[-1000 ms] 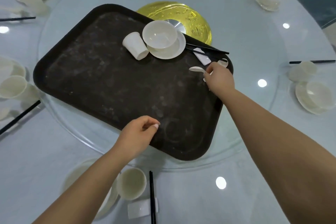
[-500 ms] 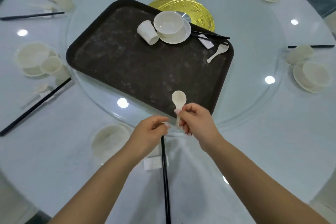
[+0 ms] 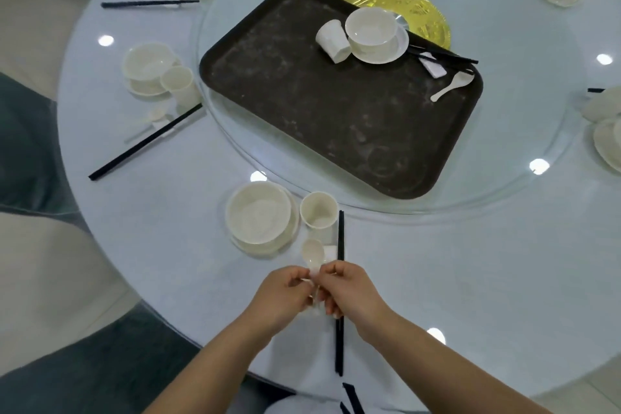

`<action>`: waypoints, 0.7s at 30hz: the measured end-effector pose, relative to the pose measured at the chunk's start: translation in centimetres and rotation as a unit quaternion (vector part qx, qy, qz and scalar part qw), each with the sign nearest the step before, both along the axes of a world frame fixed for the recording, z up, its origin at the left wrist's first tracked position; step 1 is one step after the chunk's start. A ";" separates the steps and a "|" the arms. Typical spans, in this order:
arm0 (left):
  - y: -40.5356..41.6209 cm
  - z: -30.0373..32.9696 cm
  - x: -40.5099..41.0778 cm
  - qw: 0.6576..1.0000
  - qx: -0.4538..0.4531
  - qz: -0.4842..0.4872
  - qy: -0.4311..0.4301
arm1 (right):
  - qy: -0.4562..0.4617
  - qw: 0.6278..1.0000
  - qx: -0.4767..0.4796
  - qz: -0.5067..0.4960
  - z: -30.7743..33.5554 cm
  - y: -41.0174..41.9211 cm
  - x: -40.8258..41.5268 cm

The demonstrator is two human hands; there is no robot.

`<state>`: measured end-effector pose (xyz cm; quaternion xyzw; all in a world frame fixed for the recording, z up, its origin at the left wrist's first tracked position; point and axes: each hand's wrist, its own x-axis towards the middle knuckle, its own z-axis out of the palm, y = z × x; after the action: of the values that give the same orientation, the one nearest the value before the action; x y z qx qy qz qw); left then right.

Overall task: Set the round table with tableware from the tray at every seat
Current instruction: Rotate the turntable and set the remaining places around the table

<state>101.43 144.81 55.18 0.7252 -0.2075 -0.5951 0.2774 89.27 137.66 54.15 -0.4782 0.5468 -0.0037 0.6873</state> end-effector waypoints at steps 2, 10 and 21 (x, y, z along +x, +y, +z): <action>0.5 -0.4 -0.4 1.000 0.017 0.009 0.005 | 0.015 1.000 0.008 0.007 -0.6 0.4 -0.1; -0.3 -1.5 -1.3 1.000 0.013 0.000 0.005 | 0.080 0.996 0.016 -0.023 -1.8 -0.1 -0.2; -0.6 -2.6 -1.6 1.000 0.005 -0.001 -0.009 | 0.097 0.995 -0.013 -0.014 -2.5 -0.7 0.0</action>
<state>99.86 144.16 52.58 0.7320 -0.2076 -0.5896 0.2708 89.25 136.97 51.62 -0.4773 0.6176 0.0258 0.6245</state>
